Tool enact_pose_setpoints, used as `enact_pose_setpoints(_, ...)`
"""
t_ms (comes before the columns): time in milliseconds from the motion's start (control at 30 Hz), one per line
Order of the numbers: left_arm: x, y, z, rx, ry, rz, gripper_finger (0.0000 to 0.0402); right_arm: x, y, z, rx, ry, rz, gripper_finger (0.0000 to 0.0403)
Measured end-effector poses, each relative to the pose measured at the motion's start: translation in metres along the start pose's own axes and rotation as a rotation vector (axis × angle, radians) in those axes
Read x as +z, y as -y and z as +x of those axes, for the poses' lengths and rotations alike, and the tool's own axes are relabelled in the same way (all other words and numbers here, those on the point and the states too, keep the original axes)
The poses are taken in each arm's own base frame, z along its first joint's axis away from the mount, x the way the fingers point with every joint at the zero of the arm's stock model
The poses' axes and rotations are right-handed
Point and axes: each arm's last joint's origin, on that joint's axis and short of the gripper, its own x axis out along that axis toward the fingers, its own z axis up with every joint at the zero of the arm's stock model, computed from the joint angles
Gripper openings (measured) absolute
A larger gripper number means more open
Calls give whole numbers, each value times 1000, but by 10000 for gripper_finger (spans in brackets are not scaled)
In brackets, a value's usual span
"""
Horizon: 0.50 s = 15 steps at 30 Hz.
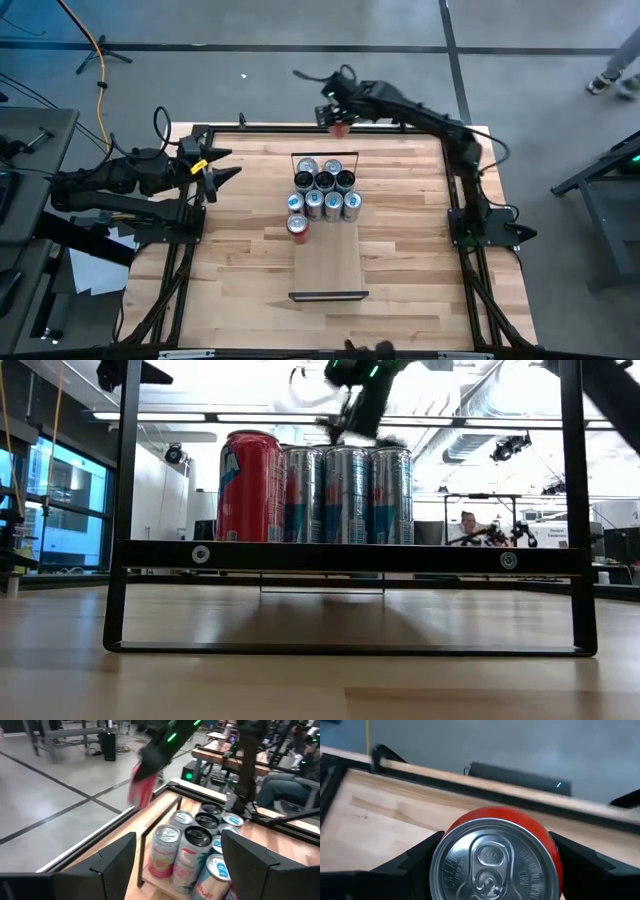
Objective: Place canned beverage on shelf
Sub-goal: Put the red soda can on the shelf aligned with the other red soda can
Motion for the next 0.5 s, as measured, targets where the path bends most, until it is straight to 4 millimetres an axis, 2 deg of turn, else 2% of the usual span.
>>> enact_pose_setpoints(100, 0, 0, 1, 24, 2, 2, 255, 1, 12, -48, -1, 26, -73, 298)
enact_pose_setpoints(167, 0, 1, 3, 29, -3, 6, 255, -7, 20, -74, -33, 5, -133, 298)
enact_pose_setpoints(367, 1, 8, 16, 31, -9, -65, 255, -42, 41, -138, -150, -67, -294, 298)
enact_pose_setpoints(500, 2, 17, 30, 12, -15, -155, 255, -69, 47, -168, -51, -65, -350, 298)
